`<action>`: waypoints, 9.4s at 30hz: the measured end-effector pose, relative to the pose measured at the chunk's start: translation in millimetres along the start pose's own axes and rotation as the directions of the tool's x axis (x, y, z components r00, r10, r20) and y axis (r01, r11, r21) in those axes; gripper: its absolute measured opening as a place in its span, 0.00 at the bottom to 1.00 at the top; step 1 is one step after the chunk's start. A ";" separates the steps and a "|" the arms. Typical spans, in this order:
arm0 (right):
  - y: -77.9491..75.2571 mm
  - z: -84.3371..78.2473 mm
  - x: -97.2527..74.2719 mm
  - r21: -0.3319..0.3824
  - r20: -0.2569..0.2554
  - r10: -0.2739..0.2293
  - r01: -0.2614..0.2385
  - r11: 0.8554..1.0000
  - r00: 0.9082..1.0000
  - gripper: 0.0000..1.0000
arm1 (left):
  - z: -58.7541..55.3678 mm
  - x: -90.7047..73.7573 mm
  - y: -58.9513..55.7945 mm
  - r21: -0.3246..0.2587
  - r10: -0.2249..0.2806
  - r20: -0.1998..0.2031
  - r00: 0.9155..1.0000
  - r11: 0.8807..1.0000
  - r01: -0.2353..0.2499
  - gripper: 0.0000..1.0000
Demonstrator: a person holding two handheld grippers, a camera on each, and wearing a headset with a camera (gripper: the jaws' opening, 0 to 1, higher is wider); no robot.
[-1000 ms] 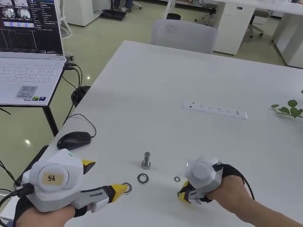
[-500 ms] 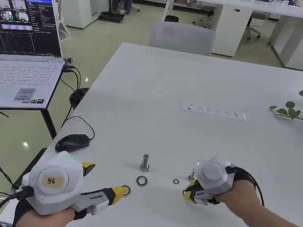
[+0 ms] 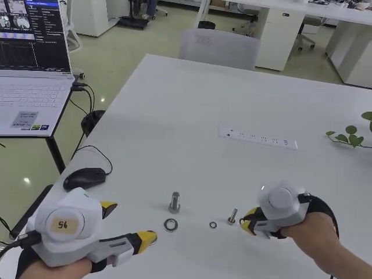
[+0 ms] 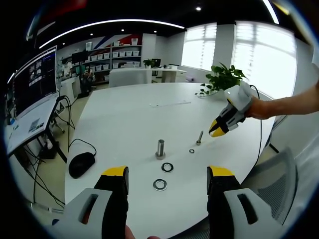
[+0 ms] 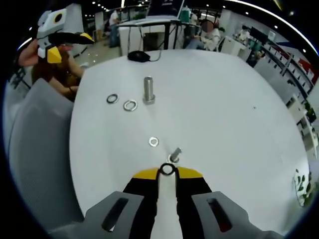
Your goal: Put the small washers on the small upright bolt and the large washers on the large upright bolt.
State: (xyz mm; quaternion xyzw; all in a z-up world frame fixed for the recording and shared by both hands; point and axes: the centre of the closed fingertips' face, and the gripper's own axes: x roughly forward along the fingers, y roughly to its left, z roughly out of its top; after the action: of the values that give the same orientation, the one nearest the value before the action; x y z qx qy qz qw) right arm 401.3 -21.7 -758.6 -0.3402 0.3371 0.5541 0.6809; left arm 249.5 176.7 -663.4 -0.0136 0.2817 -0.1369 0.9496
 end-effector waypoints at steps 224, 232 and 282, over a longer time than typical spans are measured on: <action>49.7 9.9 45.6 -0.022 -0.021 0.075 -0.075 0.997 0.997 0.14 | -7.8 -11.7 3.8 -0.021 0.026 -0.003 1.000 0.999 -0.026 0.63; 28.6 -1.6 21.8 0.036 -0.008 0.010 -0.009 0.999 1.000 0.14 | -6.0 -9.8 4.1 -0.017 0.021 -0.001 1.000 1.000 -0.021 0.63; -8.1 19.9 17.0 -0.094 -0.077 0.012 -0.019 0.995 0.997 0.14 | -8.5 -12.2 7.1 -0.028 0.032 -0.001 0.999 0.999 -0.032 0.63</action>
State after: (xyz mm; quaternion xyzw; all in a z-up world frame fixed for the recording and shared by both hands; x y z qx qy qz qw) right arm 413.7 2.6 -761.3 -0.3905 0.3389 0.5614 0.6462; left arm 236.9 187.2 -664.8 -0.0222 0.2838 -0.1179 0.9513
